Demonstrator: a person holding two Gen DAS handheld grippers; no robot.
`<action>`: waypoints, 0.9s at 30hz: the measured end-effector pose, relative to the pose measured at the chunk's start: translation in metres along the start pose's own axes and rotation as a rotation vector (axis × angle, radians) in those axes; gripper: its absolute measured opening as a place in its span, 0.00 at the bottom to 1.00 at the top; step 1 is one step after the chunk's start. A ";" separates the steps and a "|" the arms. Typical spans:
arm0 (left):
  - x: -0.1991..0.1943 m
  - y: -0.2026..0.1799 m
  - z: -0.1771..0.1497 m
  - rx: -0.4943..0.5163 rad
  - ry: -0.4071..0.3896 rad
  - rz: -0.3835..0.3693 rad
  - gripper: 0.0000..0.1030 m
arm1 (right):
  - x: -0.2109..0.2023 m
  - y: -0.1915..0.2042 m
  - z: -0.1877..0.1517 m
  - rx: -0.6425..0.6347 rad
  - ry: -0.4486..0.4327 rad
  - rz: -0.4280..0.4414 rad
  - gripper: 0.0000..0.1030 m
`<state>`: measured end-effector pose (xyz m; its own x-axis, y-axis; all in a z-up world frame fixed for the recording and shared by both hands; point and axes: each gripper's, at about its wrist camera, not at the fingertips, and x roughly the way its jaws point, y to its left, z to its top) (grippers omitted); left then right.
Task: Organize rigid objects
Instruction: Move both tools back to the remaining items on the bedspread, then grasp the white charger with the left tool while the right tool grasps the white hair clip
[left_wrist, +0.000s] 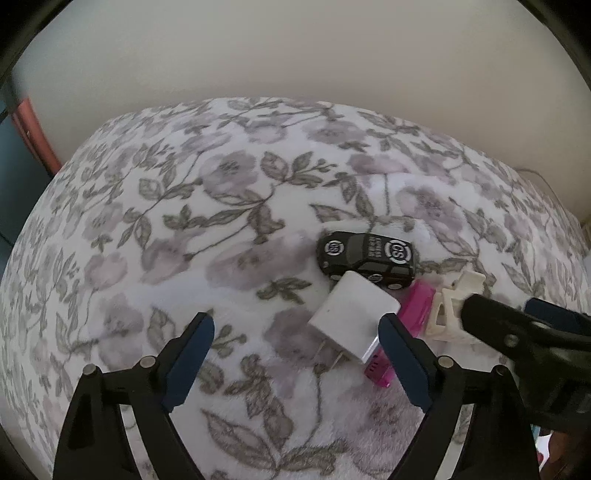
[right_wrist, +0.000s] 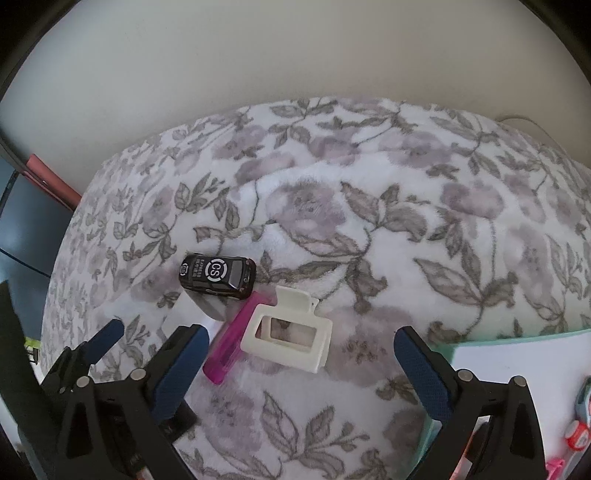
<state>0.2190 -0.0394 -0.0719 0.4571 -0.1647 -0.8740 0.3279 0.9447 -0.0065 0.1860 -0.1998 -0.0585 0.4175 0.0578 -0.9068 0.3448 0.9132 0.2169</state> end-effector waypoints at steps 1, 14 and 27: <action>0.001 -0.002 0.000 0.010 -0.002 -0.004 0.88 | 0.002 0.001 0.000 0.004 0.004 0.001 0.98; 0.010 -0.021 0.001 0.070 0.006 -0.027 0.71 | 0.025 0.007 0.002 0.004 0.053 0.018 0.76; 0.016 -0.019 -0.002 0.041 0.038 -0.053 0.50 | 0.023 -0.008 0.001 0.031 0.066 0.032 0.58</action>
<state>0.2190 -0.0592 -0.0865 0.4072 -0.2025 -0.8906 0.3843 0.9226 -0.0341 0.1932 -0.2064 -0.0804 0.3729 0.1136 -0.9209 0.3588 0.8976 0.2560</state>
